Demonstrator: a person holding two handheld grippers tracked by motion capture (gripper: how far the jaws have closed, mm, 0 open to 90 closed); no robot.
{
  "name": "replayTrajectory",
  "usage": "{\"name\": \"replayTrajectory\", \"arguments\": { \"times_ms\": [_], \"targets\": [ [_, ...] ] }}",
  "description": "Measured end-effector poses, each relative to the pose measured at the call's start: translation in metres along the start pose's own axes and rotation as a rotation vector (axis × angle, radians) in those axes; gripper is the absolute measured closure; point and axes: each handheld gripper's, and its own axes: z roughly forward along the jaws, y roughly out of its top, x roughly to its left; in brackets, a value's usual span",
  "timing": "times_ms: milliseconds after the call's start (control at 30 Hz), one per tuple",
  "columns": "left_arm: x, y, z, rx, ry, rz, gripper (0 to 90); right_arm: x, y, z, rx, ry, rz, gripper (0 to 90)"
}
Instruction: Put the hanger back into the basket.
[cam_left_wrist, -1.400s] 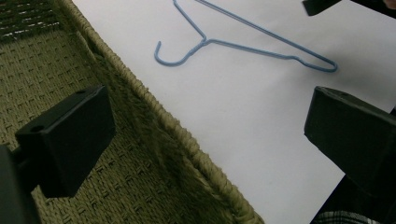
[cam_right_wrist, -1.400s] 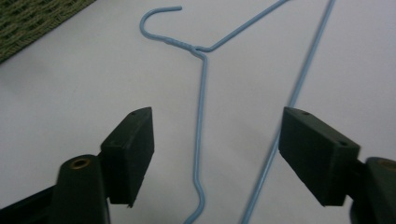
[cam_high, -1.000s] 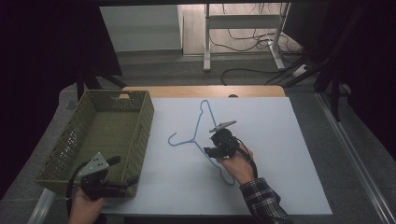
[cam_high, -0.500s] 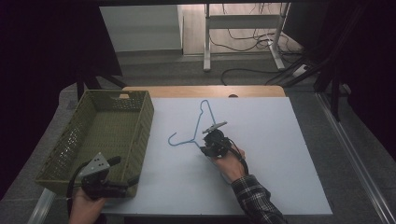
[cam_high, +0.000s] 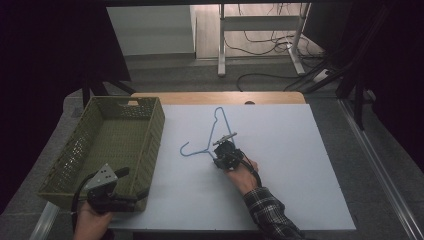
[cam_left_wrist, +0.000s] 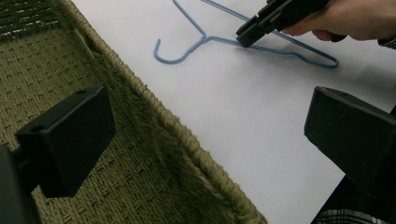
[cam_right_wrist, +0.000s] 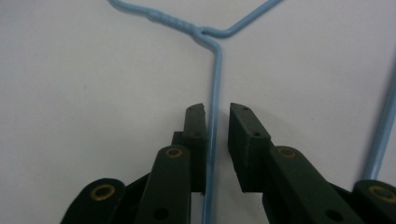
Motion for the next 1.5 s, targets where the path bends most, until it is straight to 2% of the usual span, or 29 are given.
{"name": "replayTrajectory", "arguments": {
  "times_ms": [33, 67, 200, 233, 367, 533, 633, 967, 1100, 1133, 1167, 1200, 1233, 1367, 1500],
  "targets": [
    [0.0, 0.0, 0.0, 0.0, 0.0, 0.001, 2.1, 0.001, 0.0, 0.0, -0.004, -0.008, -0.006, 78.5],
    [0.0, 0.0, 0.0, 0.001, 0.001, 0.001, 2.1, 0.002, 0.0, 0.0, -0.002, -0.008, 0.007, 83.9],
    [-0.001, 0.0, 0.0, 0.0, 0.002, 0.003, 2.1, 0.003, 0.0, 0.001, 0.001, -0.008, 0.037, 86.2],
    [-0.001, 0.001, 0.0, 0.001, 0.007, 0.007, 2.1, 0.001, 0.0, 0.0, 0.001, 0.002, 0.081, 86.6],
    [-0.003, 0.001, 0.0, 0.0, 0.018, 0.01, 2.1, -0.001, 0.0, 0.0, -0.001, 0.015, 0.112, 86.8],
    [-0.007, 0.004, 0.0, -0.001, 0.026, 0.029, 2.1, 0.0, 0.001, -0.001, -0.007, 0.018, 0.13, 86.8],
    [-0.009, 0.006, -0.001, -0.015, 0.018, 0.027, 2.2, 0.0, 0.003, -0.006, -0.02, 0.024, 0.136, 86.8],
    [-0.018, 0.02, -0.003, -0.085, -0.024, -0.008, 2.8, -0.001, 0.006, -0.021, -0.06, 0.049, 0.151, 86.8],
    [-0.027, 0.029, 0.0, -0.111, -0.06, -0.018, 2.5, -0.004, 0.006, -0.026, -0.077, 0.066, 0.169, 86.8],
    [-0.029, 0.031, 0.001, -0.117, -0.076, -0.021, 2.5, -0.005, 0.006, -0.028, -0.08, 0.068, 0.17, 86.8],
    [-0.034, 0.036, 0.006, -0.133, -0.119, -0.026, 2.3, -0.007, 0.005, -0.03, -0.085, 0.073, 0.177, 86.8],
    [-0.034, 0.036, 0.006, -0.133, -0.119, -0.026, 2.1, -0.007, 0.005, -0.03, -0.085, 0.073, 0.177, 86.8],
    [-0.037, 0.039, 0.008, -0.136, -0.144, -0.025, 2.1, -0.008, 0.005, -0.03, -0.085, 0.078, 0.18, 86.8],
    [-0.05, 0.047, 0.025, -0.118, -0.216, -0.016, 1.9, -0.011, 0.004, -0.032, -0.088, 0.085, 0.189, 86.8],
    [-0.064, 0.055, 0.046, -0.073, -0.239, 0.02, 3.0, -0.014, 0.003, -0.033, -0.092, 0.088, 0.193, 86.8]
  ]
}}
